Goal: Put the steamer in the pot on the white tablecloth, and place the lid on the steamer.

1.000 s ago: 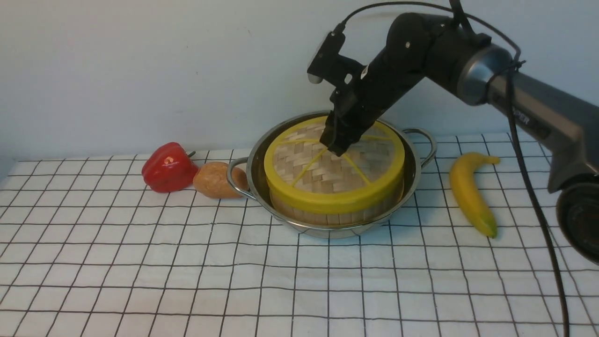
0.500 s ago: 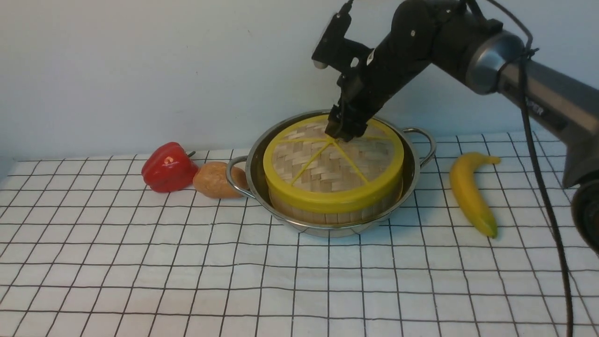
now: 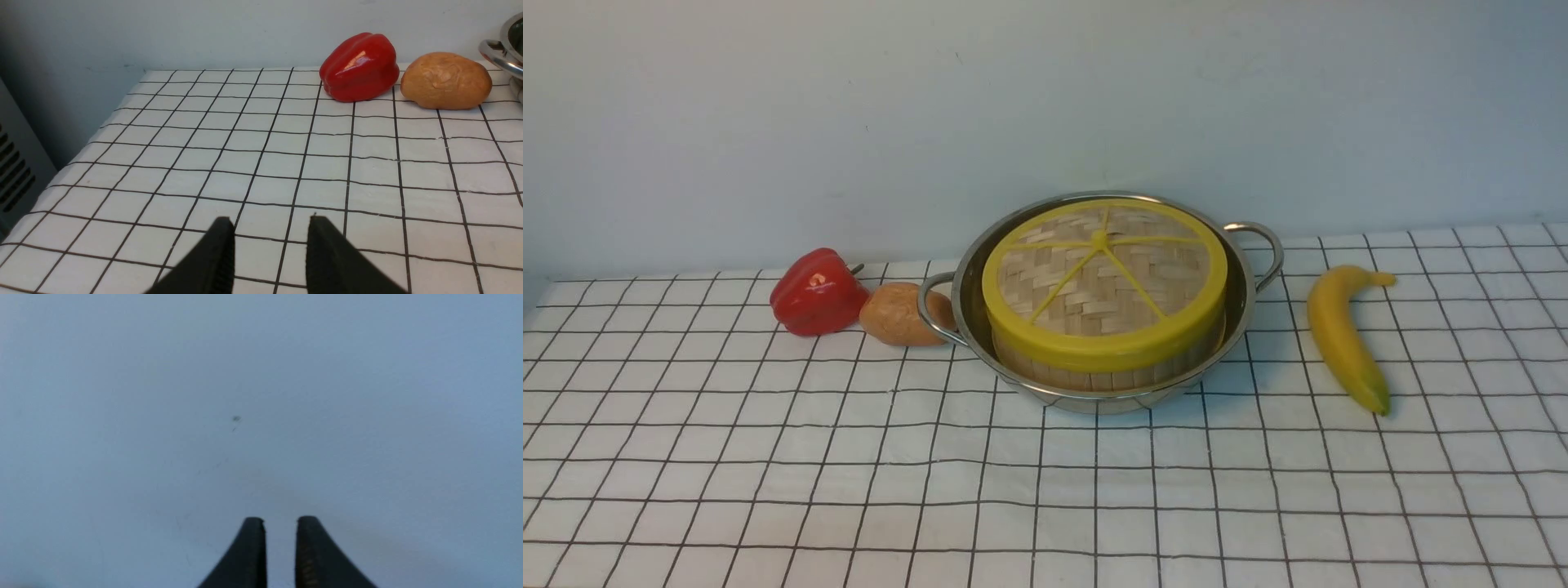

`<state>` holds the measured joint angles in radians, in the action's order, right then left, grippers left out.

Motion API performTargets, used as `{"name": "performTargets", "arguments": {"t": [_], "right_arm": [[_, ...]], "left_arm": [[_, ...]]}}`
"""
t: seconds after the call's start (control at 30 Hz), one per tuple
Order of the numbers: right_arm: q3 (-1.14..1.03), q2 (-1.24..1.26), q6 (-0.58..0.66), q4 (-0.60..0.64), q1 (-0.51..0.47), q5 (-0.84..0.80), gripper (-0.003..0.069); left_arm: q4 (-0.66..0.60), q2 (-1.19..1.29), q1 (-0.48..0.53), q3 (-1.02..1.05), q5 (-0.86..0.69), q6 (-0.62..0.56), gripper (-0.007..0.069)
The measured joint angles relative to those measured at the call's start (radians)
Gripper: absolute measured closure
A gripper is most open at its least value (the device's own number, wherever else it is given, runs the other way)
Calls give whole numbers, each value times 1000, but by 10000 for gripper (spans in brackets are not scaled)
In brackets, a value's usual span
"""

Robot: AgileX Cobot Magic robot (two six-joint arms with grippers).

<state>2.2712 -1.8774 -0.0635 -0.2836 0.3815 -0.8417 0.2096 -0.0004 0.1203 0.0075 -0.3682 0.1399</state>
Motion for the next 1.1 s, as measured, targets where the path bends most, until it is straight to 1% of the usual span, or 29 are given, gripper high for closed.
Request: {"name": "performTargets", "arguments": {"t": [0.03,0.07,0.17,0.23,0.4,0.5,0.57,0.6,0.63,0.67,0.73,0.77,0.8,0.83,0.87,0.93,0.97,1.0,1.03,1.07,1.1], "right_arm": [[0,21,-53,-1,0,4,635],[1,39,-103,3,0,6,662],[1,74,-227,38,0,5,672],[1,80,-270,51,0,5,672],[1,81,-306,95,0,-15,668],[1,82,-310,103,0,-105,662],[-25,91,-308,59,0,-204,657],[-30,94,-308,52,0,-204,657],[-100,124,-302,-4,0,-217,653],[-153,160,-302,-27,1,-208,650],[-336,253,-304,-65,-2,-132,643],[-495,345,-319,-70,-13,-42,637],[-520,374,-322,-70,-15,-28,636],[-767,518,-357,-60,-50,107,626],[-894,590,-376,-50,-77,172,620],[-1099,689,-401,-25,-128,271,612],[-1125,703,-403,-22,-135,283,610],[-1228,760,-409,-5,-163,331,606],[-1436,880,-416,26,-223,426,598],[-1488,928,-418,32,-238,449,595],[-1589,978,-421,47,-268,492,591]], "left_arm": [[0,0,0,0,0,0,382],[0,0,0,0,0,0,382],[0,0,0,0,0,0,382],[0,0,0,0,0,0,382],[0,0,0,0,0,0,382],[0,0,0,0,0,0,382],[0,0,0,0,0,0,382],[0,0,0,0,0,0,382],[0,0,0,0,0,0,382],[0,0,0,0,0,0,382],[0,0,0,0,0,0,382],[0,0,0,0,0,0,382],[0,0,0,0,0,0,382],[0,0,0,0,0,0,382],[0,0,0,0,0,0,382],[0,0,0,0,0,0,382],[0,0,0,0,0,0,382],[0,0,0,0,0,0,382],[0,0,0,0,0,0,382],[0,0,0,0,0,0,382],[0,0,0,0,0,0,382]]}}
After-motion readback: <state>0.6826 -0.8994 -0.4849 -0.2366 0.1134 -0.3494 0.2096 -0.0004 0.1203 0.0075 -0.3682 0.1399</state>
